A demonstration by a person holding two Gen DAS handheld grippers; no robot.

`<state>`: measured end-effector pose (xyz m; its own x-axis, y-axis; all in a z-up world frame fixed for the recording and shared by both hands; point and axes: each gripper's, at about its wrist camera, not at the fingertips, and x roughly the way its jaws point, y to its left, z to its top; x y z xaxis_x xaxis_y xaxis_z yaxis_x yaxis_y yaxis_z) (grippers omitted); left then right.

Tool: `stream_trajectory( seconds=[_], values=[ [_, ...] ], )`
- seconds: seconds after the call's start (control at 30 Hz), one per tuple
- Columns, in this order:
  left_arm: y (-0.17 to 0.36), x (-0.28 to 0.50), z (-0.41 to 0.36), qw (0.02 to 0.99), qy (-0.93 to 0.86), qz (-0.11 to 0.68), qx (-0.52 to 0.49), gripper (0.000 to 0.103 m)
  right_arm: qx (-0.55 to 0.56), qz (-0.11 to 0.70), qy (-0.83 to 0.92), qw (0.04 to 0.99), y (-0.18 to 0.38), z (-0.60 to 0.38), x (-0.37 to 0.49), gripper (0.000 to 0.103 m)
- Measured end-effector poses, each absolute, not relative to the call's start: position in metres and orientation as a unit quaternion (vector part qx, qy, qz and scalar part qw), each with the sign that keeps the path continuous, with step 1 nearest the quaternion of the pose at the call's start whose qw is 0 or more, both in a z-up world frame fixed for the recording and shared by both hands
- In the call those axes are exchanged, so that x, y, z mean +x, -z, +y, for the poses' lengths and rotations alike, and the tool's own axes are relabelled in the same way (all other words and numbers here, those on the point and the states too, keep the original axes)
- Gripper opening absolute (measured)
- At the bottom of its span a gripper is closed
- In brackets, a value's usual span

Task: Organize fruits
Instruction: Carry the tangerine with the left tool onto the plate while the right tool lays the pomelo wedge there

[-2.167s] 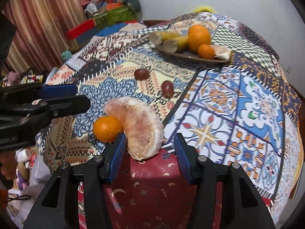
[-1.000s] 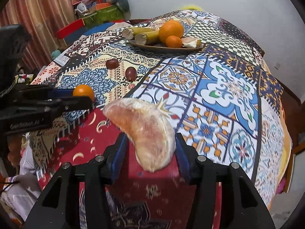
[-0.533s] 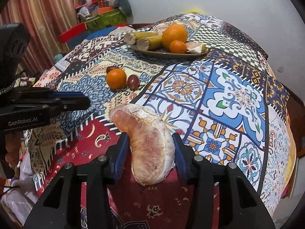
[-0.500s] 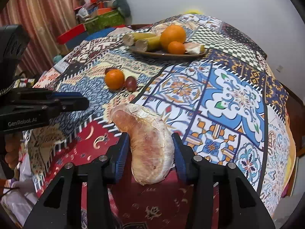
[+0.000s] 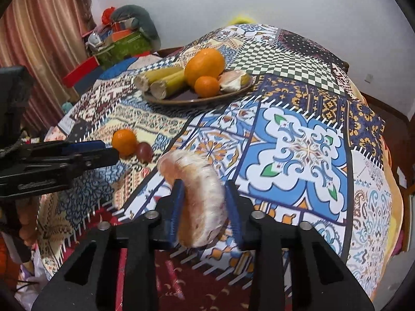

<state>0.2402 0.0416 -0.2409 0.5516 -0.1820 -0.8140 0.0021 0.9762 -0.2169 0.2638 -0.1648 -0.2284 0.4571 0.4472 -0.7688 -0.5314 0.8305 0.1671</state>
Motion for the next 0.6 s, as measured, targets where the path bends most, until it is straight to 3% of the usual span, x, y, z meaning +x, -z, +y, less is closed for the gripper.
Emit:
stream_trajectory(
  seconds=[0.13,0.33,0.47,0.6],
  values=[
    [0.248,0.254,0.043,0.874,0.045,0.475,-0.094,0.045,-0.060,0.438,-0.291,0.848,0.229,-0.163,0.268,0.026],
    [0.247,0.261,0.047,0.879,0.032,0.465,-0.096,0.045,-0.072,0.463,-0.316,0.825,0.236,-0.165,0.269,0.037],
    [0.247,0.262,0.046,0.884,0.025,0.459,-0.086,0.032,-0.119,0.453,-0.313,0.826,0.243,-0.154,0.260,0.043],
    [0.248,0.260,0.047,0.885,0.032,0.457,-0.087,0.031,-0.133,0.447,-0.308,0.829,0.245,-0.150,0.263,0.045]
  ],
)
